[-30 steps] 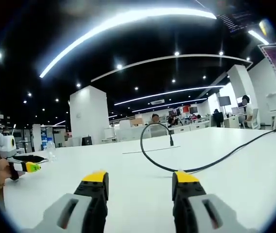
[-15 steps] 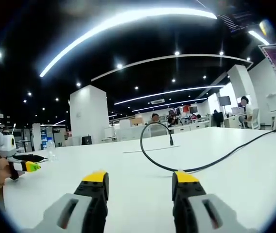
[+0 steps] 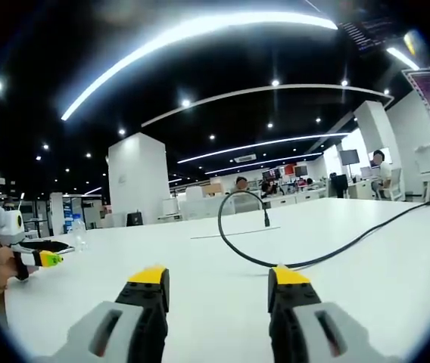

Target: Locate the USB plug end of the data cable currently connected to the USB port on the desk. Grip the plug, withdraw it from the port, and place it onto the desktop.

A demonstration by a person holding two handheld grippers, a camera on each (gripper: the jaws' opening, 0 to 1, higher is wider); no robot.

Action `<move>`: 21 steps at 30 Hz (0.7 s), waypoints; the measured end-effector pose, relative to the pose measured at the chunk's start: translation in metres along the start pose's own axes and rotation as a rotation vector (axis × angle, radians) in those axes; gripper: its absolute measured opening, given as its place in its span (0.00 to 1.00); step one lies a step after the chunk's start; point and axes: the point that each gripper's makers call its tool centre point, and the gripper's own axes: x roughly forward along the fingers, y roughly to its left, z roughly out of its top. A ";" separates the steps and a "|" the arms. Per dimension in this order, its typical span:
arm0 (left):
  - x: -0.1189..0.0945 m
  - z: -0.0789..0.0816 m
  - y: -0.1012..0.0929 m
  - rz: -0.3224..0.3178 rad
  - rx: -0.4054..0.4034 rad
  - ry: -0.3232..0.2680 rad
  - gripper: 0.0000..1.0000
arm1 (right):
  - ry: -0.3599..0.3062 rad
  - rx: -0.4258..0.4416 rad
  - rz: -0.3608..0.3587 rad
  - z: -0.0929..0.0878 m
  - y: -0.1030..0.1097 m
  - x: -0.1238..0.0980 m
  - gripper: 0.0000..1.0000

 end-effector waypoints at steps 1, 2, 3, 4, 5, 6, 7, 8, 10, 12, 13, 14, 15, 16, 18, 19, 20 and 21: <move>0.000 0.000 0.001 0.004 0.000 0.001 0.61 | 0.000 0.000 0.001 -0.001 0.001 0.001 0.53; 0.000 0.000 0.002 0.010 0.002 0.001 0.61 | 0.000 0.000 0.000 -0.001 0.001 0.001 0.53; -0.001 0.000 0.004 0.018 0.004 0.000 0.61 | 0.000 -0.001 0.000 -0.001 0.001 0.001 0.53; -0.001 0.000 0.004 0.022 0.005 -0.001 0.61 | 0.000 -0.001 -0.001 -0.001 0.001 0.001 0.53; -0.001 0.001 0.006 0.029 0.006 -0.003 0.61 | 0.000 0.000 -0.001 -0.001 0.001 0.001 0.53; -0.001 0.001 0.006 0.032 0.006 -0.003 0.61 | 0.000 0.000 -0.001 -0.001 0.001 0.001 0.53; -0.002 0.001 0.007 0.034 0.006 -0.004 0.61 | -0.001 0.000 -0.001 -0.001 0.001 0.000 0.53; -0.002 0.002 0.008 0.038 0.006 -0.005 0.61 | -0.007 0.003 0.004 0.000 0.002 0.000 0.53; -0.002 0.002 0.009 0.041 0.005 -0.006 0.61 | -0.012 0.004 0.003 0.001 0.002 0.000 0.54; -0.002 0.002 0.009 0.043 0.003 -0.008 0.61 | -0.012 0.002 -0.001 0.002 0.001 0.000 0.54; -0.002 0.003 0.009 0.044 0.002 -0.009 0.61 | -0.014 0.000 -0.003 0.002 0.001 -0.001 0.54; -0.002 0.003 0.010 0.046 0.001 -0.009 0.61 | -0.017 -0.001 -0.005 0.003 0.001 -0.001 0.54; -0.002 0.003 0.010 0.048 -0.001 -0.008 0.61 | -0.017 -0.003 -0.011 0.003 0.000 -0.001 0.54; -0.002 0.003 0.011 0.051 0.000 -0.008 0.61 | -0.016 -0.008 -0.015 0.003 -0.001 -0.001 0.54; -0.002 0.004 0.012 0.054 -0.004 -0.007 0.61 | -0.013 -0.011 -0.017 0.003 0.000 -0.001 0.54; -0.002 0.004 0.012 0.055 -0.007 -0.009 0.61 | -0.009 -0.016 -0.017 0.002 0.000 -0.001 0.54; -0.002 0.005 0.012 0.057 -0.009 -0.010 0.61 | -0.007 -0.018 -0.017 0.002 0.000 -0.002 0.54; -0.002 0.005 0.013 0.059 -0.009 -0.012 0.61 | -0.005 -0.021 -0.017 0.002 0.001 -0.001 0.54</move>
